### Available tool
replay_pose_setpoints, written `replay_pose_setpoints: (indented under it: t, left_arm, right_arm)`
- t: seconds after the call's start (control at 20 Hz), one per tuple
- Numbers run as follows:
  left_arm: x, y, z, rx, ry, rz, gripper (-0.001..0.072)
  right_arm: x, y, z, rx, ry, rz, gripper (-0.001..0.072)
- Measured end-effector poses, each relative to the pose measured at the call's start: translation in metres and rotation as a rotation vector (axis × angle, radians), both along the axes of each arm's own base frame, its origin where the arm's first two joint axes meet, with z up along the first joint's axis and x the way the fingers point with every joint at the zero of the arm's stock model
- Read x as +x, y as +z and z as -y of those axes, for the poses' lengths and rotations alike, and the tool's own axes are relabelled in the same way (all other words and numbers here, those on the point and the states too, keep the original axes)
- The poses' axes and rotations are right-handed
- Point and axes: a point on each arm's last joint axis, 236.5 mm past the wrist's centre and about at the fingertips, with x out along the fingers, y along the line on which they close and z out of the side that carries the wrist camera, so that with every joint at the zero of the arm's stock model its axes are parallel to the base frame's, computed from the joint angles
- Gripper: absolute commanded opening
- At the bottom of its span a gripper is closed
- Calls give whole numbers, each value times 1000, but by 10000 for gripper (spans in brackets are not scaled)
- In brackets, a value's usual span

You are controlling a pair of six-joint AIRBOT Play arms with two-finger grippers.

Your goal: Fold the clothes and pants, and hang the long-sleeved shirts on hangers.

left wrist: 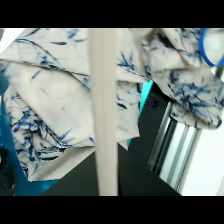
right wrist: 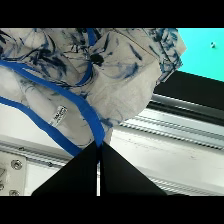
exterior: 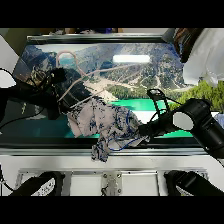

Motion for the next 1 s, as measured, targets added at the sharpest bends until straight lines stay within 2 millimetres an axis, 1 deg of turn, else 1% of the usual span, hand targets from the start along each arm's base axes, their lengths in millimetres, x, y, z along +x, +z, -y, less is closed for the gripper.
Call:
replay_pose_setpoints:
  t: [0.15,0.3,0.4,0.55,0.75,0.85,1.0]
  left_arm:
    - [-17,-1,-3,11,-145,3,16]
    - [-26,-3,-13,12,-214,4,16]
    - [-31,-9,-23,7,-238,-8,15]
    - [-36,-25,-33,-45,-226,-30,15]
    - [-35,-46,-30,-155,-193,-9,16]
    - [-36,-56,-26,-179,-193,-7,16]
    - [-42,-65,-18,-199,-210,-13,16]
  right_arm:
    - [0,0,0,0,0,0,14]
    - [0,0,0,0,0,0,14]
    - [0,0,0,0,0,0,14]
    - [0,0,0,0,0,0,14]
    - [0,0,0,0,0,0,14]
    - [0,0,0,0,0,0,15]
    - [0,0,0,0,0,1,14]
